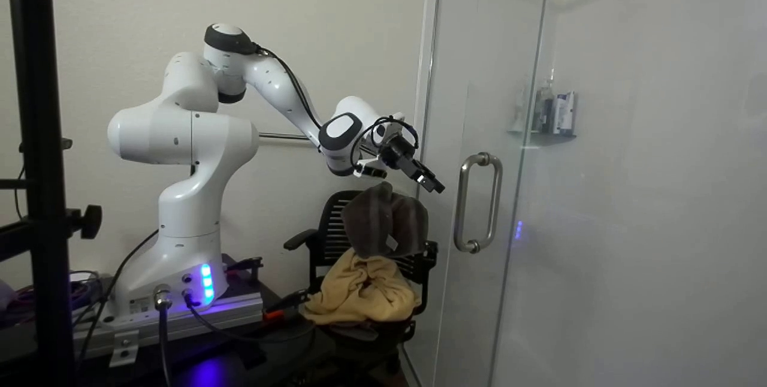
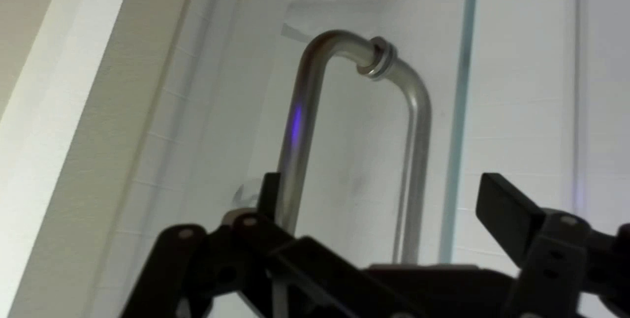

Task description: Open the shower door and put the grey towel on the seat of the chair

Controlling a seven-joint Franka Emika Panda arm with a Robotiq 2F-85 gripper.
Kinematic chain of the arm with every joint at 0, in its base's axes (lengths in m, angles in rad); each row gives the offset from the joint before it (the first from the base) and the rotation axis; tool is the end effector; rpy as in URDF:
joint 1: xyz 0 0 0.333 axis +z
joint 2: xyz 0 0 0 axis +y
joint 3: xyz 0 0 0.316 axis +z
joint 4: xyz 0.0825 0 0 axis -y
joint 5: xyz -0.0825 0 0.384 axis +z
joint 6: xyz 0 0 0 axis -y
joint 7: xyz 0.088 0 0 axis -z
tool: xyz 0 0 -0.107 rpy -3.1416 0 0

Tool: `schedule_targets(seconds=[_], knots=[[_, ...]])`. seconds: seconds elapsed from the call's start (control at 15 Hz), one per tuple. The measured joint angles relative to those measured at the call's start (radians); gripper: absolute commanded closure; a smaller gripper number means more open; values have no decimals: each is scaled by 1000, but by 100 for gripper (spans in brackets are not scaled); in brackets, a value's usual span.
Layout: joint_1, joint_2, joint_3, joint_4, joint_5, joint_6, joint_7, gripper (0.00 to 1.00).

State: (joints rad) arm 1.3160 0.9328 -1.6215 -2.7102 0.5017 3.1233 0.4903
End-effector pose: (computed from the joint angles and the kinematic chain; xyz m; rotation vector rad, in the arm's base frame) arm 0.3927 -0.1955 0.3448 1.9532 -1.1756 0.8862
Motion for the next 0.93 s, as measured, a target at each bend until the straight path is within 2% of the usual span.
schedule_targets(seconds=[0.27, 0.47, 0.67, 0.73, 0.93], knots=[[265, -110, -131, -83, -1, 6, -101, 0], [437, -160, -233, -71, -2, 19, -167, 0], [600, -234, -380, -68, -2, 63, -229, 0], [632, -254, -415, -66, -2, 64, -239, 0], [619, -250, -396, -66, -2, 64, -229, 0]])
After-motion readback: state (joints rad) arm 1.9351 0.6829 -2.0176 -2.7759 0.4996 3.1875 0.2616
